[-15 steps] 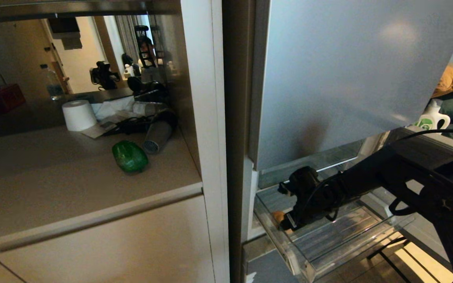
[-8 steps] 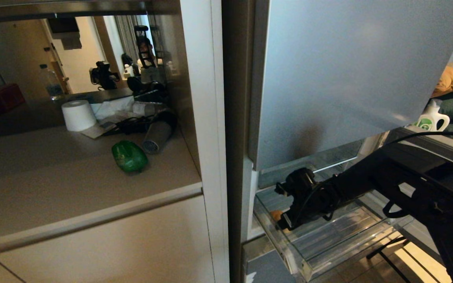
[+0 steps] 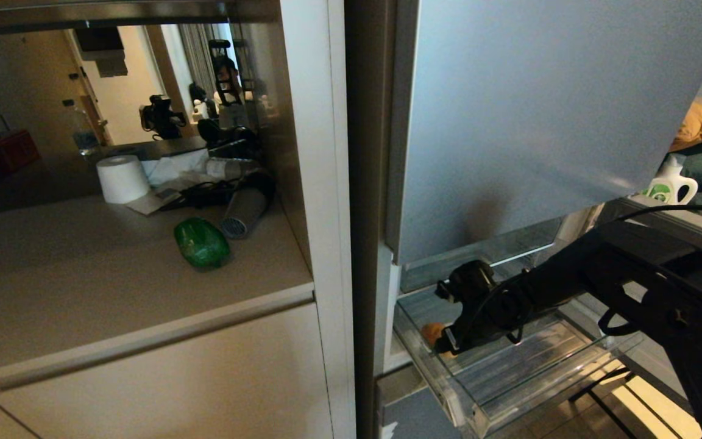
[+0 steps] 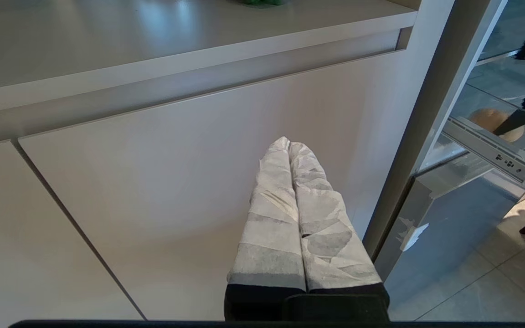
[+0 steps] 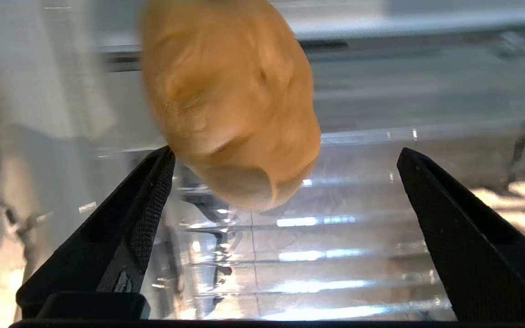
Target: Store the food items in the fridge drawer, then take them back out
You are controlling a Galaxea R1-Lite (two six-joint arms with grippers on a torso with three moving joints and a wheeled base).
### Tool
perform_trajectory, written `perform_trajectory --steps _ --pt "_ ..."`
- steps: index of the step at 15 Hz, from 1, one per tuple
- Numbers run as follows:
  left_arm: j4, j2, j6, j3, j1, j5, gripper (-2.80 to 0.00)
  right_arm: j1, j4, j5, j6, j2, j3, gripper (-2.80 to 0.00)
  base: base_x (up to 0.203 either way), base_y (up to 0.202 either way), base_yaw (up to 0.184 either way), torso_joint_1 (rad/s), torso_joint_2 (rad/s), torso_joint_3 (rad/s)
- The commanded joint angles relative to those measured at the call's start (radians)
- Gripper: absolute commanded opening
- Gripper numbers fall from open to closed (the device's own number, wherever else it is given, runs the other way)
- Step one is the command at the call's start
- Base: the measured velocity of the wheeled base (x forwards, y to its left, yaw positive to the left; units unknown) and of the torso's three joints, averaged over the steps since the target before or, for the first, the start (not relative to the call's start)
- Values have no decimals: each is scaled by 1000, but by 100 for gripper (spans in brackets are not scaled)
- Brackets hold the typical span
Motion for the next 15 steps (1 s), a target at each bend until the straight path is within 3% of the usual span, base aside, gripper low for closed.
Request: perform_trajectory --steps 1,6,15 --pt "0 1 0 11 0 -1 -280 -10 -2 -8 6 -10 9 0 0 0 0 0 0 0" --pt "0 1 0 11 0 0 -280 -16 -2 -1 12 -76 64 0 0 0 0 0 0 0" --pt "0 0 0 11 0 1 -280 18 -39 40 -29 -5 24 0 0 0 0 0 0 0"
